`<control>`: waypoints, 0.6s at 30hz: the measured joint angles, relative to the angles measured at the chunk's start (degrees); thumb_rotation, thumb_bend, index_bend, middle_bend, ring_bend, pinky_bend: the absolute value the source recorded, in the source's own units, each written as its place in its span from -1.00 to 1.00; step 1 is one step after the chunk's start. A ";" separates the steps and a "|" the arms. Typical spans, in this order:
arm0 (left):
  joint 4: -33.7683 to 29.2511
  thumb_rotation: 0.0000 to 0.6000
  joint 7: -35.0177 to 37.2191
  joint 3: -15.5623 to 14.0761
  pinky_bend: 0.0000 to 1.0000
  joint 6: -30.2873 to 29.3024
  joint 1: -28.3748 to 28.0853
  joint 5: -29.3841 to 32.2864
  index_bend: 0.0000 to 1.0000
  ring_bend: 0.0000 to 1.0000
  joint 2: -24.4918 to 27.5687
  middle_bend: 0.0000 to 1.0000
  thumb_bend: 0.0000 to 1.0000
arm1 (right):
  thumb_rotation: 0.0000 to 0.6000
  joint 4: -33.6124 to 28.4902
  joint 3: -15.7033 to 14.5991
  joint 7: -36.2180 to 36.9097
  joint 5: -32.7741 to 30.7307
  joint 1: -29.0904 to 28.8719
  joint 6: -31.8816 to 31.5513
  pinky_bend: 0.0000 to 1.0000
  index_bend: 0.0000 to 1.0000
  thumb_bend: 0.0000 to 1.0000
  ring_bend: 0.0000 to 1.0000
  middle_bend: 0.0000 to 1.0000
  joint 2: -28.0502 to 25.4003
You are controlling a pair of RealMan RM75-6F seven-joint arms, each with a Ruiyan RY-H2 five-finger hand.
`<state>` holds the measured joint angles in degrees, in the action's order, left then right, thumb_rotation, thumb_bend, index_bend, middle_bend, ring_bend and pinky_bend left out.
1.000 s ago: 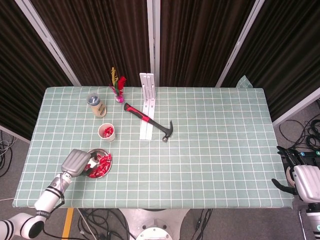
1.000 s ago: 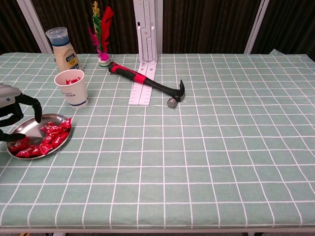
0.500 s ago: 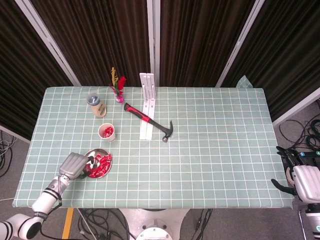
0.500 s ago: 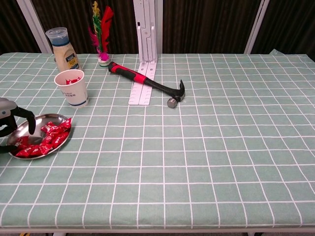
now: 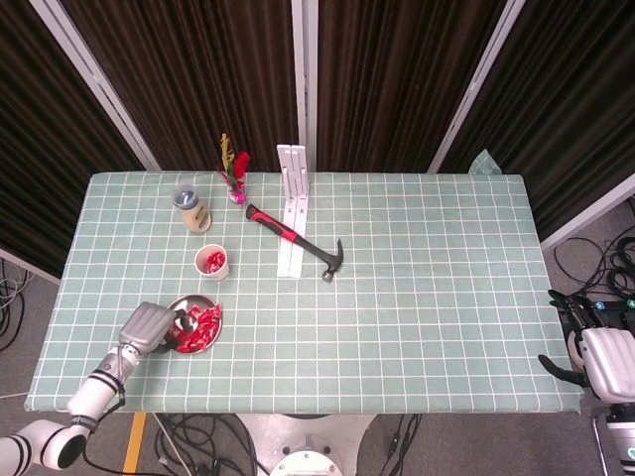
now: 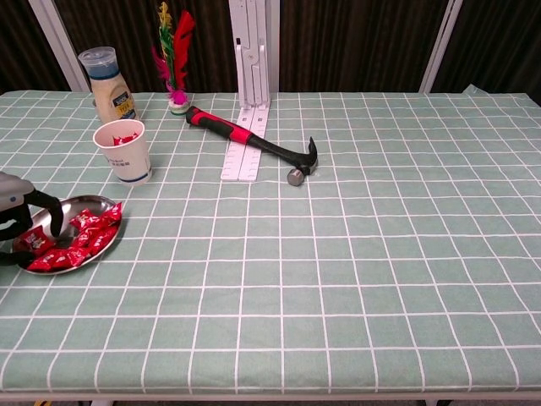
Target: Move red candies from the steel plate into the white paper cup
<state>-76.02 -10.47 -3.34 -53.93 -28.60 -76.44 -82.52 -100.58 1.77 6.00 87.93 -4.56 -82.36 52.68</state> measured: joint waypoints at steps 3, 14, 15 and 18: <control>0.42 1.00 0.11 0.19 1.00 0.71 -0.14 0.24 0.06 0.98 -0.23 0.90 -0.38 | 1.00 -0.04 0.02 -0.04 -0.02 -0.01 0.00 -0.07 -0.76 -0.81 -0.73 -0.53 -0.01; 0.60 1.00 4.16 1.46 1.00 -0.24 -0.04 -0.91 0.24 0.99 -0.31 0.92 -0.15 | 1.00 -0.15 0.04 -0.03 0.13 0.11 -0.30 -0.07 -0.76 -0.81 -0.73 -0.52 -0.14; 0.01 1.00 4.71 1.68 1.00 -0.50 -0.02 -1.00 0.24 0.99 0.08 0.92 -0.15 | 1.00 -0.14 0.04 -0.01 0.14 0.11 -0.31 -0.07 -0.76 -0.81 -0.73 -0.52 -0.15; -2.68 1.00 6.75 2.75 1.00 -1.75 0.01 -1.35 0.24 0.99 1.97 0.92 -0.15 | 1.00 0.00 0.02 0.14 0.17 0.13 -0.33 -0.07 -0.76 -0.81 -0.73 -0.52 -0.15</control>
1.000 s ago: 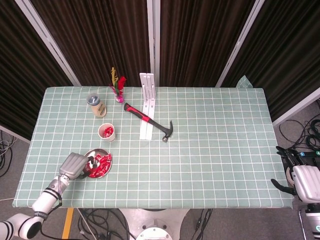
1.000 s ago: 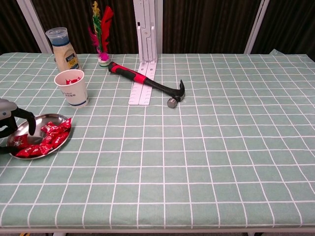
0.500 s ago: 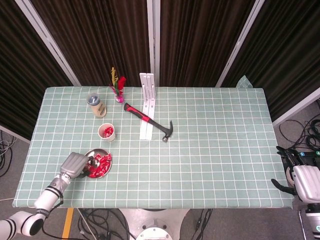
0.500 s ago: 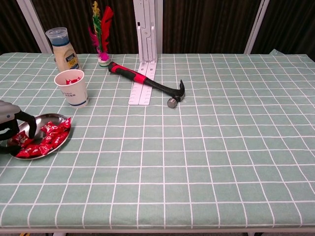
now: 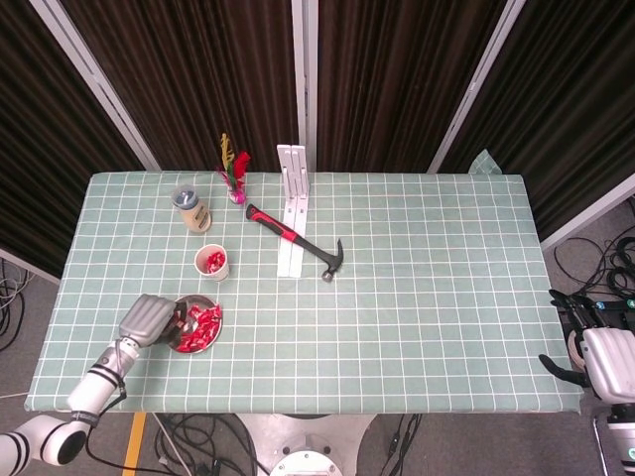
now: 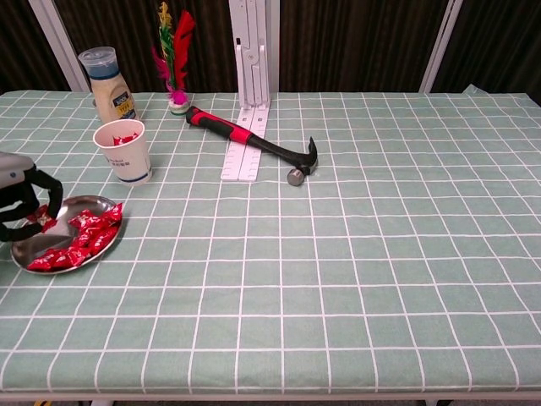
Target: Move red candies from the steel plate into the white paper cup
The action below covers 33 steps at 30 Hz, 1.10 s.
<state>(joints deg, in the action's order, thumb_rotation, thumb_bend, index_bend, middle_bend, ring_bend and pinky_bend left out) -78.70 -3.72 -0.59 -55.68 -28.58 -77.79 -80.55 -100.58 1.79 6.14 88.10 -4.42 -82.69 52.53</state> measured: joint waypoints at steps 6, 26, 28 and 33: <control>-5.62 1.00 3.33 4.65 1.00 -1.92 -1.76 -0.71 0.23 0.99 5.02 0.92 -0.15 | 1.00 0.32 -0.03 0.34 0.02 -0.09 0.20 -0.07 -0.76 -0.81 -0.73 -0.53 0.13; 2.99 1.00 -5.69 12.50 1.00 13.97 -17.27 15.73 -0.01 0.99 -1.35 0.89 -0.20 | 1.00 0.93 0.14 1.01 -1.02 0.11 0.36 -0.07 -0.76 -0.81 -0.73 -0.53 0.02; 3.39 1.00 -7.38 12.06 1.00 14.18 -17.61 16.71 -0.08 0.99 -1.58 0.88 -0.22 | 1.00 0.98 0.16 1.08 -1.10 0.13 0.38 -0.07 -0.76 -0.81 -0.73 -0.52 0.01; 1.78 1.00 -11.12 11.13 1.00 12.63 -17.47 19.94 -0.40 0.98 -0.89 0.85 -0.30 | 1.00 1.03 0.15 1.24 -1.01 0.17 0.33 -0.06 -0.76 -0.81 -0.73 -0.53 -0.01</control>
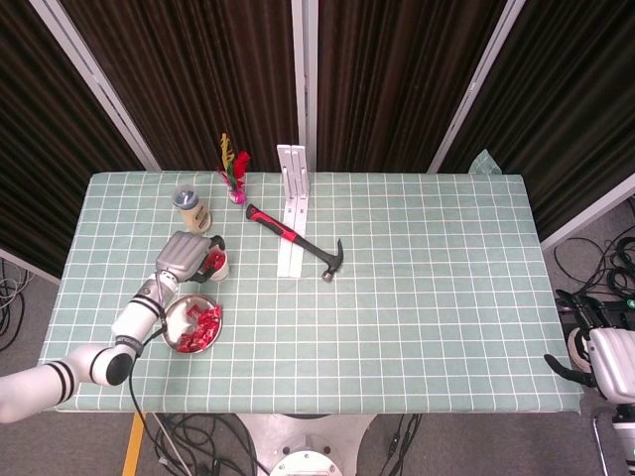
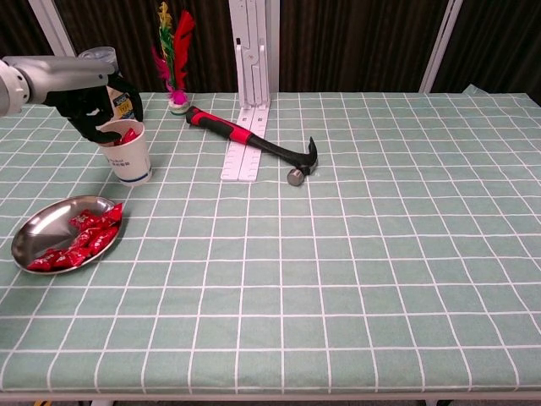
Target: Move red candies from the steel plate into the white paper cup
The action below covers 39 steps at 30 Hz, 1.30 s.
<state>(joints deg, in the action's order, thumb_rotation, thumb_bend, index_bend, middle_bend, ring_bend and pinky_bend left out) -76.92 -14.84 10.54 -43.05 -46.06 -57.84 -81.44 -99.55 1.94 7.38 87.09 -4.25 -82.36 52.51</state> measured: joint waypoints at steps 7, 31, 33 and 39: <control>-6.47 1.00 2.35 -0.72 1.00 -9.90 5.18 -2.41 -0.43 0.98 3.34 0.86 -0.31 | 1.00 0.08 0.05 0.14 0.50 -0.34 0.22 -0.06 -0.76 -0.81 -0.73 -0.52 0.06; -4.09 1.00 7.16 -8.57 1.00 -8.29 11.45 -10.95 -0.07 0.98 -2.10 0.87 -0.33 | 1.00 -0.68 -0.13 -0.86 0.61 -0.39 0.27 -0.06 -0.76 -0.81 -0.73 -0.52 0.02; -3.23 1.00 6.87 -8.35 1.00 -7.38 11.26 -9.85 -0.07 0.98 -2.91 0.88 -0.33 | 1.00 -0.66 -0.10 -0.87 0.53 -0.41 0.31 -0.06 -0.76 -0.81 -0.73 -0.52 0.03; -1.70 1.00 6.87 -7.94 1.00 -5.88 10.91 -8.66 -0.06 0.98 -4.52 0.88 -0.33 | 1.00 -0.61 -0.06 -0.82 0.37 -0.50 0.51 -0.06 -0.76 -0.81 -0.73 -0.52 0.06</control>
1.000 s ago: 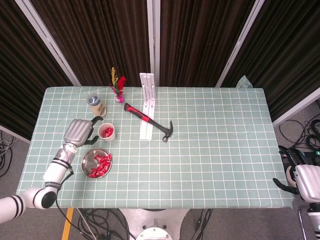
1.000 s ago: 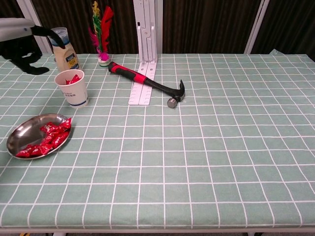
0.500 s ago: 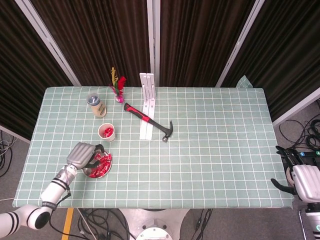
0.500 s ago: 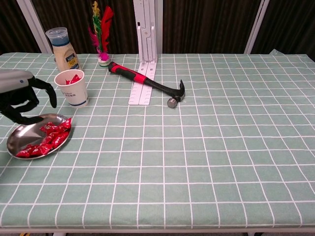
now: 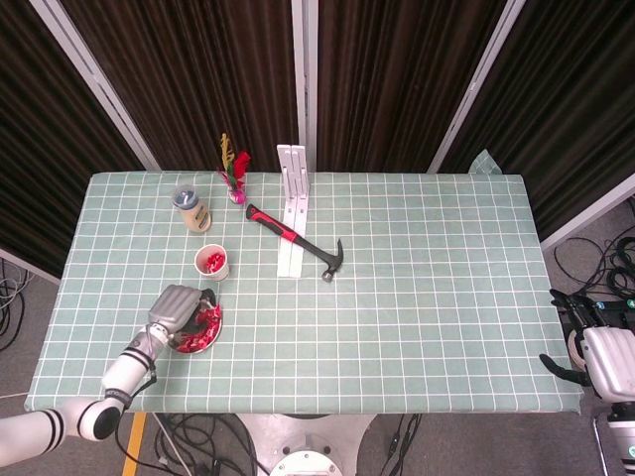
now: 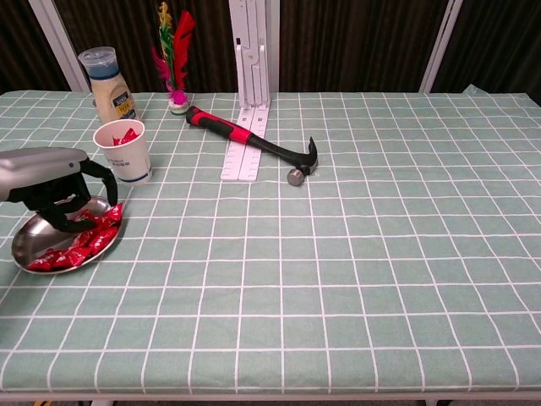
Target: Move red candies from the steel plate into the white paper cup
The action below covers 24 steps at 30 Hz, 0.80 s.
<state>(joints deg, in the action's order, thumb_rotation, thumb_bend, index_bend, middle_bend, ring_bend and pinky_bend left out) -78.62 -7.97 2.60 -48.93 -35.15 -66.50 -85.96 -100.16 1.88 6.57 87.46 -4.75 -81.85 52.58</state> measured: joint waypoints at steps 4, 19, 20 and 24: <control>0.58 1.00 0.18 0.35 1.00 0.49 -0.18 0.37 -0.04 0.98 -0.68 0.88 -0.33 | 1.00 -0.03 0.00 -0.01 0.03 0.06 -0.12 -0.06 -0.76 -0.81 -0.73 -0.52 -0.09; 2.74 1.00 0.96 0.97 1.00 1.74 -0.68 0.63 0.08 0.98 -2.42 0.89 -0.35 | 1.00 -0.33 -0.02 -0.38 -0.04 0.11 -0.13 -0.06 -0.76 -0.81 -0.73 -0.52 -0.20; 3.16 1.00 1.11 1.02 1.00 1.79 -0.68 0.65 0.09 0.98 -2.62 0.89 -0.34 | 1.00 -0.35 -0.01 -0.40 -0.08 0.12 -0.13 -0.06 -0.76 -0.81 -0.73 -0.52 -0.22; 4.16 1.00 1.89 1.08 1.00 1.80 -0.47 0.51 0.15 0.99 -3.04 0.90 -0.33 | 1.00 -0.45 0.00 -0.49 -0.14 0.15 -0.13 -0.06 -0.76 -0.81 -0.73 -0.52 -0.28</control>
<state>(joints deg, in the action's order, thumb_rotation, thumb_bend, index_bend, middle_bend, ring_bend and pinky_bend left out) -74.46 -6.08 3.68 -47.13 -35.62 -65.99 -89.01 -100.60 1.88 6.07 87.33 -4.60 -81.98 52.30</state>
